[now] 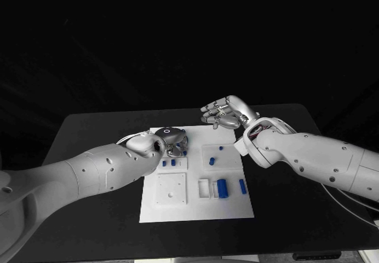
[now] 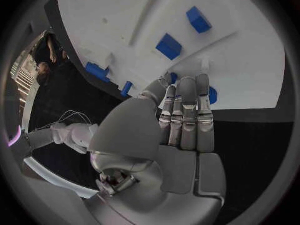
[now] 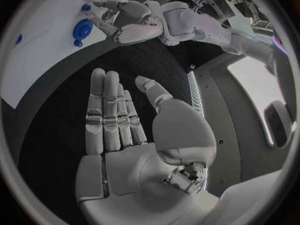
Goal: Assemble the parts on the task board
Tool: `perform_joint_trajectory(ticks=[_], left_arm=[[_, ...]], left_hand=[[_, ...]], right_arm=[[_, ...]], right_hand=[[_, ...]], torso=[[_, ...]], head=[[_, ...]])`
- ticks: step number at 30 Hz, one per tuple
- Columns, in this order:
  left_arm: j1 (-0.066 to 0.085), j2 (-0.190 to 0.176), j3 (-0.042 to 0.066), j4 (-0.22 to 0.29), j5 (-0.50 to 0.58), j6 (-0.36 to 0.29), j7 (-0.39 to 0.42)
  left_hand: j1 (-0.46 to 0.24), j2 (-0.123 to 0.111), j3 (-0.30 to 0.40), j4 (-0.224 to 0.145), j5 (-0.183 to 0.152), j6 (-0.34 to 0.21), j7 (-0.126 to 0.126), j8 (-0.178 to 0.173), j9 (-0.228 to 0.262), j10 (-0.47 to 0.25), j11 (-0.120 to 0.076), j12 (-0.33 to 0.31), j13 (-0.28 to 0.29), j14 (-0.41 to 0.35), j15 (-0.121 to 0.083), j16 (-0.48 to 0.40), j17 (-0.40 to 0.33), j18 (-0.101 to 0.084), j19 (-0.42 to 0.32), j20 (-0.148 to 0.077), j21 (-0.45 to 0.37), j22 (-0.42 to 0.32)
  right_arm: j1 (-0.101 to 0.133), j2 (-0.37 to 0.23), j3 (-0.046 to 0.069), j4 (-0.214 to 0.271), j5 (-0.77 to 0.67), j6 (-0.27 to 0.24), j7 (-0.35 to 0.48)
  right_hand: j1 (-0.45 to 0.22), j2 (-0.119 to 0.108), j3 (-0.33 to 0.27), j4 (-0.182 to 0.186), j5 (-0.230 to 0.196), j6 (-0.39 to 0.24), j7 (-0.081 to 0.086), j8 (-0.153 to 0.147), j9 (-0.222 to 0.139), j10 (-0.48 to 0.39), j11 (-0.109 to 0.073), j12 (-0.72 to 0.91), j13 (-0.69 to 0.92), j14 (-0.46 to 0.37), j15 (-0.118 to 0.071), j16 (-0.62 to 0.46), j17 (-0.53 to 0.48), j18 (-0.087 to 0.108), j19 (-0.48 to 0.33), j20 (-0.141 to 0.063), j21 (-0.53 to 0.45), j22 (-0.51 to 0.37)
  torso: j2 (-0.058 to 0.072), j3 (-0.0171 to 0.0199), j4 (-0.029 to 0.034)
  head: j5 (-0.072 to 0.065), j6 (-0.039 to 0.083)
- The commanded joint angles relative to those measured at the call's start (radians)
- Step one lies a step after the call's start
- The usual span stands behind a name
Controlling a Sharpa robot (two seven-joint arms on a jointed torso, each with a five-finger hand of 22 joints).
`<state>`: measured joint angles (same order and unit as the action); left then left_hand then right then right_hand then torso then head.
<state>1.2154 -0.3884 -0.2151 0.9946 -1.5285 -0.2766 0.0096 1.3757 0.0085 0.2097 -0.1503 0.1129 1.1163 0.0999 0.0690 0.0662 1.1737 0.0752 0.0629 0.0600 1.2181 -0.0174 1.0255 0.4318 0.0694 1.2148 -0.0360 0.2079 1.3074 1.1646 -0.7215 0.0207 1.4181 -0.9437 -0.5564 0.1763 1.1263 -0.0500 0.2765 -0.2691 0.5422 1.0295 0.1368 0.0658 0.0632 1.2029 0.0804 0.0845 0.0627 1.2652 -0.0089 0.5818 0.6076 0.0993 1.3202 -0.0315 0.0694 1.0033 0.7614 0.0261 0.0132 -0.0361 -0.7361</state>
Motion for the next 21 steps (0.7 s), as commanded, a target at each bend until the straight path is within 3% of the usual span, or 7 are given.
perform_joint_trajectory(ticks=[1,5,16,21], left_arm=[[-0.004,0.006,0.000,-0.007,0.002,-0.005,0.022],[-0.010,0.010,0.001,-0.019,0.013,-0.016,0.025],[-0.020,0.021,0.001,-0.035,0.027,-0.019,0.028],[-0.023,0.025,0.001,-0.042,0.028,-0.008,0.023]], left_hand=[[-0.006,0.010,0.012,0.006,0.003,-0.006,0.005,-0.006,-0.001,-0.004,0.000,-0.004,-0.001,0.001,0.003,-0.002,-0.002,0.015,-0.008,0.003,0.006,0.023],[-0.008,0.016,0.027,0.026,0.003,-0.010,0.007,-0.006,-0.001,-0.003,0.001,-0.004,-0.001,0.004,0.005,0.001,-0.004,0.019,-0.007,0.005,0.014,0.022],[-0.010,-0.027,0.028,0.036,-0.009,-0.076,-0.003,-0.007,-0.004,-0.010,0.001,-0.004,-0.001,0.008,0.004,0.003,-0.007,0.019,0.000,0.005,0.011,0.019],[-0.008,-0.033,0.027,0.035,-0.009,-0.085,-0.003,-0.006,-0.004,-0.014,0.001,-0.004,-0.001,0.009,0.004,0.003,-0.008,0.019,0.002,0.005,0.009,0.018]], right_arm=[[0.000,0.001,0.000,0.004,0.001,0.004,0.011],[0.000,0.001,0.000,0.005,0.001,0.005,0.010],[0.000,0.002,0.000,0.006,0.001,0.008,0.009],[0.000,0.002,0.000,0.006,0.001,0.009,0.009]], right_hand=[[-0.006,-0.004,0.006,0.002,-0.001,0.005,0.002,-0.004,-0.001,0.004,0.001,-0.007,-0.001,-0.002,0.006,0.001,-0.001,0.007,0.003,0.007,0.003,-0.002],[-0.006,-0.004,0.006,0.002,-0.001,0.005,0.002,-0.004,-0.001,0.004,0.001,-0.007,-0.001,-0.002,0.006,0.001,-0.001,0.007,0.003,0.007,0.003,-0.002],[-0.004,-0.004,0.008,0.002,0.004,0.006,0.002,-0.004,-0.001,0.003,0.001,-0.007,-0.001,-0.002,0.006,0.002,-0.001,0.007,0.002,0.006,0.004,-0.001],[-0.005,-0.004,0.010,0.002,0.008,0.007,0.002,-0.004,-0.001,0.003,0.001,-0.008,-0.001,-0.002,0.005,0.002,0.000,0.007,0.002,0.006,0.005,0.000]], torso=[[0.001,0.0001,0.0000],[0.000,-0.0002,-0.0005],[0.000,0.0004,0.0000],[0.000,0.0006,0.0003]], head=[[-0.001,-0.001],[-0.002,0.000],[-0.006,0.000],[-0.008,-0.002]])
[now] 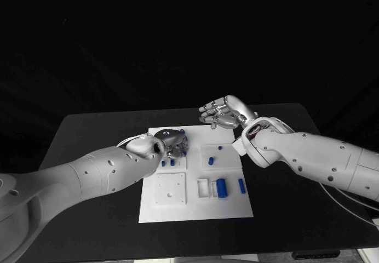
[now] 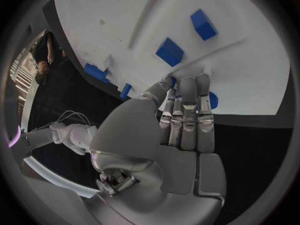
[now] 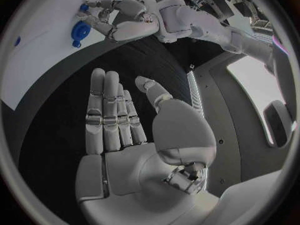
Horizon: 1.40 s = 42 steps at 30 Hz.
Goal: Assemble the parts on the task board
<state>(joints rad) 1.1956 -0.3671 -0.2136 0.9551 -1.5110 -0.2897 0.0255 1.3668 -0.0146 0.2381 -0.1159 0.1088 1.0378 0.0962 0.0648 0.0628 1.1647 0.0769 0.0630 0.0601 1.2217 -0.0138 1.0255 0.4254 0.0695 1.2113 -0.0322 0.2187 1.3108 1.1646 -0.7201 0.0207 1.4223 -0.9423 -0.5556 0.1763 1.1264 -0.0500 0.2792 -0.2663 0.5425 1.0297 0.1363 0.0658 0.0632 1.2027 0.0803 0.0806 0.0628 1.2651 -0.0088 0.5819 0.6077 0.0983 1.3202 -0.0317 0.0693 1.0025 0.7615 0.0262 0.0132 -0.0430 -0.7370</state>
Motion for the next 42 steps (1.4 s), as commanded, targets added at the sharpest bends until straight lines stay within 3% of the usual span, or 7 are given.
perform_joint_trajectory(ticks=[1,9,20,26,37,42], left_arm=[[-0.004,0.005,-0.001,-0.004,0.010,0.007,0.006],[-0.007,0.008,-0.001,-0.008,0.010,0.023,0.006],[-0.012,0.017,-0.001,-0.023,0.010,0.016,0.009],[-0.016,0.018,-0.001,-0.030,0.010,-0.003,0.010],[-0.018,0.000,0.001,-0.020,0.032,-0.058,0.014],[-0.018,-0.019,0.008,-0.003,0.057,-0.085,0.022]], left_hand=[[0.002,-0.012,-0.002,0.000,-0.005,-0.007,0.002,-0.002,-0.001,-0.006,0.000,-0.004,-0.001,0.005,0.000,0.003,-0.002,0.019,0.006,0.001,-0.002,0.015],[0.009,-0.005,0.010,-0.006,0.007,0.038,0.005,0.000,0.001,0.006,-0.007,-0.004,-0.001,0.007,-0.008,0.006,-0.002,0.016,0.007,-0.005,0.001,0.019],[0.027,0.063,0.042,-0.020,0.011,0.161,-0.001,0.001,0.005,0.101,-0.028,-0.004,0.000,0.043,-0.015,0.037,0.009,0.021,0.017,-0.016,0.060,0.023],[0.003,0.057,0.088,-0.031,0.011,0.179,-0.006,0.000,0.006,0.128,-0.034,-0.004,-0.001,0.061,-0.017,0.041,0.012,0.025,0.007,-0.018,0.114,0.020],[-0.008,0.049,0.110,-0.033,0.016,0.193,-0.011,0.000,0.007,0.147,-0.040,-0.005,-0.001,0.072,-0.023,0.061,0.026,0.025,0.007,-0.023,0.157,0.020],[-0.009,0.047,0.115,-0.034,0.018,0.195,-0.011,0.000,0.007,0.148,-0.040,-0.005,-0.001,0.070,-0.024,0.067,0.029,0.025,0.004,-0.024,0.168,0.019]], right_arm=[[0.000,0.001,0.000,0.002,0.000,0.008,0.009],[0.000,0.003,0.000,0.000,0.000,0.008,0.009],[0.000,0.005,0.000,-0.001,0.000,0.009,0.010],[0.000,0.005,0.000,0.000,0.000,0.009,0.010],[-0.001,0.004,0.000,0.000,0.000,0.009,0.010],[-0.001,0.003,0.000,0.000,0.000,0.008,0.010]], right_hand=[[-0.005,-0.004,0.007,-0.001,0.008,0.007,0.002,-0.004,-0.001,0.004,0.001,-0.004,-0.001,-0.002,0.005,0.002,0.000,0.008,0.002,0.006,0.005,0.001],[-0.004,-0.005,0.010,-0.002,0.013,0.008,0.002,-0.004,-0.001,0.004,0.001,-0.004,-0.001,-0.003,0.005,0.002,0.000,0.008,0.001,0.006,0.005,0.003],[-0.006,-0.005,0.012,-0.001,0.017,0.008,0.002,-0.004,-0.001,0.005,0.000,-0.004,-0.001,-0.003,0.005,0.002,-0.001,0.008,0.001,0.006,0.005,0.005],[-0.005,-0.005,0.013,-0.002,0.019,0.009,0.002,-0.004,-0.001,0.006,0.000,-0.004,-0.001,-0.003,0.005,0.002,-0.001,0.008,0.001,0.006,0.006,0.007],[-0.005,-0.006,0.018,-0.004,0.026,0.010,0.002,-0.004,-0.001,0.006,0.000,-0.004,-0.001,-0.003,0.005,0.002,-0.001,0.008,-0.001,0.005,0.006,0.013],[-0.005,-0.007,0.019,-0.004,0.029,0.010,0.002,-0.004,-0.001,0.005,0.000,-0.005,-0.001,-0.003,0.005,0.002,-0.001,0.008,-0.002,0.005,0.007,0.016]], torso=[[0.000,0.0005,0.0004],[0.000,0.0000,0.0012],[0.000,0.0003,0.0003],[0.000,0.0003,0.0010],[0.000,-0.0002,0.0016],[-0.001,-0.0011,0.0022]], head=[[-0.002,0.000],[-0.003,-0.003],[-0.006,-0.005],[-0.007,-0.005],[-0.004,-0.001],[-0.003,0.001]])
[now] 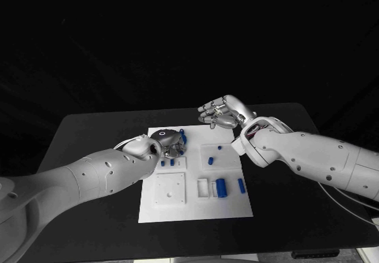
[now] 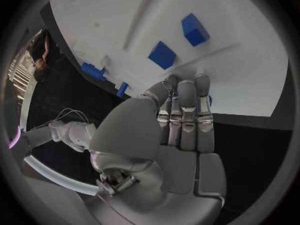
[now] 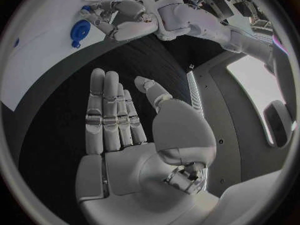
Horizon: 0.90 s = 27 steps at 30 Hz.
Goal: Assemble the parts on the task board
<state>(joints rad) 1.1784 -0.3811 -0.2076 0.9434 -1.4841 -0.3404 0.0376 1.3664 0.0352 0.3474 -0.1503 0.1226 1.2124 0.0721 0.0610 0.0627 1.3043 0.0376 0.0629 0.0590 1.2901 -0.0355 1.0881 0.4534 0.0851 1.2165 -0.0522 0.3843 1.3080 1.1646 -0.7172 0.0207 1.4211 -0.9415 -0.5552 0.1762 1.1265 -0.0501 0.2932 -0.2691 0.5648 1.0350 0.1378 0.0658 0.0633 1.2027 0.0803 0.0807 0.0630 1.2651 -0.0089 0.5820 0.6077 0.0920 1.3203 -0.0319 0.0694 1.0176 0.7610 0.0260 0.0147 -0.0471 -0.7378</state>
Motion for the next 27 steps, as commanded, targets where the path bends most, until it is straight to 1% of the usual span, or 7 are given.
perform_joint_trajectory(ticks=[1,3,9,12,17,20,27], left_arm=[[-0.001,-0.009,0.006,0.013,0.037,-0.039,0.011],[-0.001,-0.019,0.017,0.022,0.051,-0.046,0.014],[-0.001,-0.048,0.059,0.056,0.122,-0.042,0.016],[-0.001,-0.066,0.074,0.077,0.159,-0.028,0.014],[0.000,-0.095,0.087,0.113,0.189,-0.005,0.003],[0.000,-0.116,0.093,0.134,0.198,0.018,-0.009],[0.003,-0.157,0.097,0.154,0.205,0.064,-0.036]], left_hand=[[-0.009,-0.004,0.007,0.000,0.006,0.021,0.013,0.003,0.007,0.009,-0.001,-0.004,0.001,0.001,-0.003,0.004,0.000,0.010,-0.002,-0.004,0.004,0.022],[-0.010,-0.005,0.007,0.000,0.007,0.022,0.013,0.003,0.007,0.010,-0.001,-0.004,0.001,0.002,-0.004,0.004,0.000,0.010,-0.002,-0.005,0.006,0.022],[-0.011,-0.006,0.009,0.001,0.009,0.021,0.013,0.003,0.007,0.010,-0.001,-0.004,0.001,0.003,-0.005,0.004,-0.001,0.009,-0.003,-0.007,0.010,0.021],[-0.012,-0.005,0.011,0.001,0.010,0.021,0.013,0.003,0.007,0.009,-0.001,-0.004,0.001,0.004,-0.005,0.004,-0.001,0.008,-0.003,-0.007,0.011,0.021],[-0.013,-0.006,0.012,0.000,0.011,0.021,0.013,0.003,0.007,0.010,-0.001,-0.004,0.001,0.004,-0.005,0.004,-0.002,0.008,-0.004,-0.007,0.013,0.021],[-0.013,-0.006,0.012,-0.001,0.012,0.021,0.013,0.004,0.007,0.010,-0.001,-0.004,0.001,0.004,-0.005,0.004,-0.002,0.008,-0.004,-0.007,0.013,0.021],[-0.013,-0.007,0.012,-0.003,0.014,0.022,0.013,0.004,0.007,0.011,-0.001,-0.004,0.001,0.004,-0.005,0.003,-0.003,0.008,-0.006,-0.008,0.013,0.020]], right_arm=[[-0.001,0.000,0.000,0.001,-0.001,0.007,0.011],[-0.001,-0.001,0.000,0.001,-0.001,0.007,0.011],[-0.001,-0.003,0.000,0.001,-0.001,0.006,0.012],[-0.001,-0.004,0.000,0.001,-0.001,0.006,0.012],[-0.001,-0.006,0.000,0.002,-0.001,0.007,0.011],[-0.001,-0.008,0.000,0.002,-0.001,0.007,0.011],[-0.001,-0.012,0.000,0.003,-0.001,0.008,0.011]], right_hand=[[-0.005,-0.007,0.005,-0.001,0.006,0.005,0.001,-0.004,-0.001,0.005,0.000,-0.005,-0.001,-0.003,0.005,0.002,-0.001,0.015,-0.002,0.006,0.007,0.001],[-0.005,-0.007,0.005,-0.001,0.006,0.005,0.001,-0.004,-0.001,0.005,0.000,-0.005,-0.001,-0.003,0.005,0.002,-0.001,0.015,-0.002,0.006,0.007,0.001],[-0.004,-0.008,0.008,-0.002,0.009,0.005,0.001,-0.004,-0.001,0.005,0.001,-0.005,-0.001,-0.004,0.005,0.002,-0.001,0.015,-0.002,0.005,0.007,0.007],[-0.004,-0.008,0.008,-0.002,0.009,0.005,0.001,-0.004,-0.001,0.005,0.001,-0.005,-0.001,-0.004,0.005,0.002,-0.001,0.015,-0.002,0.005,0.007,0.007],[-0.004,-0.008,0.008,-0.002,0.009,0.005,0.001,-0.004,-0.001,0.005,0.001,-0.005,-0.001,-0.004,0.005,0.002,-0.001,0.015,-0.002,0.005,0.007,0.007],[-0.004,-0.008,0.008,-0.002,0.009,0.005,0.001,-0.004,-0.001,0.005,0.001,-0.005,-0.001,-0.004,0.005,0.002,-0.001,0.015,-0.002,0.005,0.007,0.007],[-0.004,-0.008,0.008,-0.002,0.009,0.005,0.001,-0.004,-0.001,0.005,0.001,-0.005,-0.001,-0.004,0.005,0.002,-0.001,0.015,-0.002,0.005,0.007,0.007]], torso=[[0.000,-0.0004,0.0010],[0.000,-0.0005,0.0010],[0.000,-0.0008,0.0012],[-0.001,-0.0005,0.0015],[-0.001,-0.0004,0.0021],[-0.001,-0.0004,0.0020],[0.000,-0.0005,0.0011]], head=[[0.001,0.002],[0.002,0.003],[0.004,0.005],[0.006,0.005],[0.006,0.004],[0.007,0.004],[0.009,0.005]])
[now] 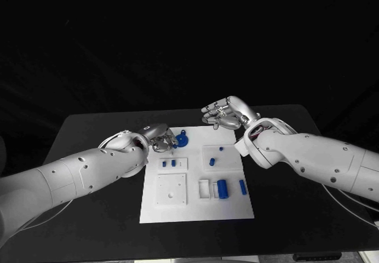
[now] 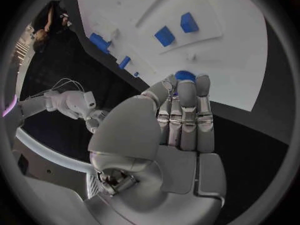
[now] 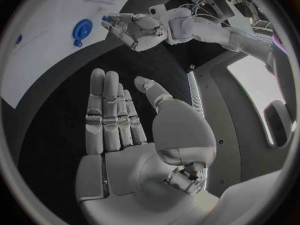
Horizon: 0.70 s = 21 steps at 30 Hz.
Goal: Assemble the parts on the task board
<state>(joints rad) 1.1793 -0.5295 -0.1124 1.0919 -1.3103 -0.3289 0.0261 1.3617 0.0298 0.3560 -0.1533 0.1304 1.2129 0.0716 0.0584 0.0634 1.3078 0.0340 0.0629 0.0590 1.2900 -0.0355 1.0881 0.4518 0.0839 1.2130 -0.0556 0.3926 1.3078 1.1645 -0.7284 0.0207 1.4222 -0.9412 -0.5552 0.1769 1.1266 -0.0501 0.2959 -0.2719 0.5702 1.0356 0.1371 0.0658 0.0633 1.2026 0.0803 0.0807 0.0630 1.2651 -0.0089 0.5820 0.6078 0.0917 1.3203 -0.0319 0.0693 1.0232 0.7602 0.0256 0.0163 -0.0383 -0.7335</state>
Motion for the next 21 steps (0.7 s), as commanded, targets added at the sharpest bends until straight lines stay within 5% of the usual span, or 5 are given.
perform_joint_trajectory(ticks=[1,10,21], left_arm=[[0.002,-0.014,0.002,0.006,0.031,0.056,-0.027],[0.003,-0.038,0.002,0.003,0.022,0.077,-0.040],[0.003,-0.019,0.001,-0.017,-0.007,0.090,-0.040]], left_hand=[[-0.008,-0.002,0.004,0.000,0.006,0.022,0.013,0.006,0.006,0.007,0.002,-0.004,0.001,0.004,-0.005,0.003,-0.002,0.009,-0.003,-0.004,0.005,0.020],[-0.007,-0.003,0.005,-0.003,0.007,0.023,0.013,0.006,0.006,0.008,0.002,-0.004,0.001,0.004,-0.006,0.002,-0.003,0.010,-0.004,-0.005,0.006,0.021],[-0.006,-0.002,0.005,-0.003,0.008,0.023,0.013,0.006,0.006,0.009,0.002,-0.004,0.001,0.005,-0.006,0.001,-0.003,0.010,-0.004,-0.005,0.008,0.020]], right_arm=[[-0.001,-0.002,0.000,0.002,-0.001,0.008,0.010],[-0.001,-0.004,0.000,0.002,-0.001,0.009,0.010],[-0.001,-0.001,0.000,0.002,-0.001,0.009,0.011]], right_hand=[[-0.004,-0.008,0.006,0.001,0.003,0.005,0.001,-0.004,-0.001,0.005,0.001,-0.005,-0.001,-0.004,0.005,0.002,-0.001,0.015,-0.002,0.005,0.007,0.001],[-0.004,-0.009,0.008,0.001,0.004,0.005,0.001,-0.004,-0.001,0.004,0.001,-0.005,-0.001,-0.004,0.005,0.002,-0.001,0.016,-0.004,0.006,0.006,0.010],[-0.004,-0.009,0.008,0.001,0.004,0.005,0.001,-0.004,-0.001,0.004,0.001,-0.005,-0.001,-0.004,0.005,0.002,-0.001,0.016,-0.004,0.006,0.006,0.010]], torso=[[0.000,-0.0004,-0.0007],[0.001,-0.0010,-0.0002],[0.001,0.0007,-0.0026]], head=[[0.001,0.000],[0.004,-0.002],[0.009,-0.003]])
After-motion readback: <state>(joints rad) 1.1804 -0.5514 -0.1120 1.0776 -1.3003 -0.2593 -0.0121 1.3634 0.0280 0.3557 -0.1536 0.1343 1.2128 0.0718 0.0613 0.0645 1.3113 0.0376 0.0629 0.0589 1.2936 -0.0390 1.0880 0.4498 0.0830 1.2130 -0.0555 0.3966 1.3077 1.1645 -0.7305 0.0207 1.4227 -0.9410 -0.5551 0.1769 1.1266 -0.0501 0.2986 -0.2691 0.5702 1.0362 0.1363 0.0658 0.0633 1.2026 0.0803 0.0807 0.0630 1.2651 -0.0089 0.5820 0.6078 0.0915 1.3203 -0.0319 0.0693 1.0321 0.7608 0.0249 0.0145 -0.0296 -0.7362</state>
